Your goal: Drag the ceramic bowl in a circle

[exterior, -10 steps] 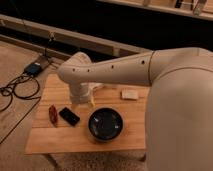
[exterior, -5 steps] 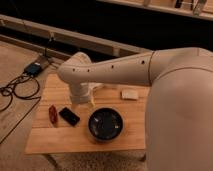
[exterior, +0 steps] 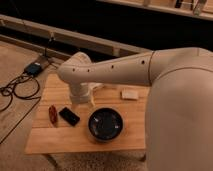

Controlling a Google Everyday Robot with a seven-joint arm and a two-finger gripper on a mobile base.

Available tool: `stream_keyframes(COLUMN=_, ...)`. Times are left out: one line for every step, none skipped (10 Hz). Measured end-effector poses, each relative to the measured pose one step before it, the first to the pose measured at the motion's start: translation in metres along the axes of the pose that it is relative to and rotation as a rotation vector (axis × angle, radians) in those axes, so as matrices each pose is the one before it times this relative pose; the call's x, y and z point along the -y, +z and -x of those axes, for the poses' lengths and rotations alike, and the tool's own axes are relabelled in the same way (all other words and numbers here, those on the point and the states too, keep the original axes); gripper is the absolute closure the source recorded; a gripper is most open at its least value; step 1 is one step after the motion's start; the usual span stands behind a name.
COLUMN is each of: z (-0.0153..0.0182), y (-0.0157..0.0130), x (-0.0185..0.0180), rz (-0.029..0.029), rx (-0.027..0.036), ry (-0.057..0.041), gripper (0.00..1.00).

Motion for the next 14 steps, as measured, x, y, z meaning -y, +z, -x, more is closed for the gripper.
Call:
stream_keyframes(z=-0.00002, y=0.00001, x=0.00002, rz=-0.00002, rx=-0.00006, ry=0.00005, gripper=0.35)
stream_keyframes(z=0.00002, y=-0.00002, x=0.00001, rz=0.00002, rx=0.00009, ry=-0.00001, gripper=0.35)
stream_keyframes(z=-0.00001, y=0.00001, x=-0.00001, rz=-0.00002, rx=-0.00002, ry=-0.00004, gripper=0.35)
stream_keyframes(z=0.00000, y=0.00000, x=0.00002, rz=-0.00001, rx=-0.00002, ry=0.00001, gripper=0.35)
stream_keyframes(z=-0.00001, y=0.00001, x=0.00000, rz=-0.00002, rx=-0.00002, ry=0.00000, gripper=0.35)
stream_keyframes(z=0.00000, y=-0.00002, x=-0.00002, rz=0.00001, rx=0.00005, ry=-0.00004, gripper=0.35)
stream_keyframes(z=0.00001, y=0.00002, x=0.00004, rz=0.00000, rx=-0.00001, ry=0.00008, gripper=0.35)
stream_keyframes(z=0.00000, y=0.00000, x=-0.00002, rz=0.00003, rx=-0.00001, ry=-0.00001, gripper=0.35)
stream_keyframes(z=0.00000, y=-0.00002, x=-0.00001, rz=0.00000, rx=0.00001, ry=0.00001, gripper=0.35)
stream_keyframes(z=-0.00002, y=0.00004, x=0.00010, rz=0.00003, rx=-0.00012, ry=0.00018, gripper=0.35)
stream_keyframes(z=-0.00001, y=-0.00004, x=0.00036, rz=0.00026, rx=-0.00023, ry=0.00094, gripper=0.35)
stream_keyframes(z=0.00000, y=0.00050, x=0.00287, rz=0.00092, rx=-0.00100, ry=0.00478, gripper=0.35)
stream_keyframes(z=0.00110, y=0.00225, x=0.00926, rz=-0.00196, rx=-0.00202, ry=0.01261, gripper=0.35)
stream_keyframes(z=0.00161, y=0.00279, x=0.01314, rz=-0.00148, rx=-0.00289, ry=0.01620, gripper=0.35)
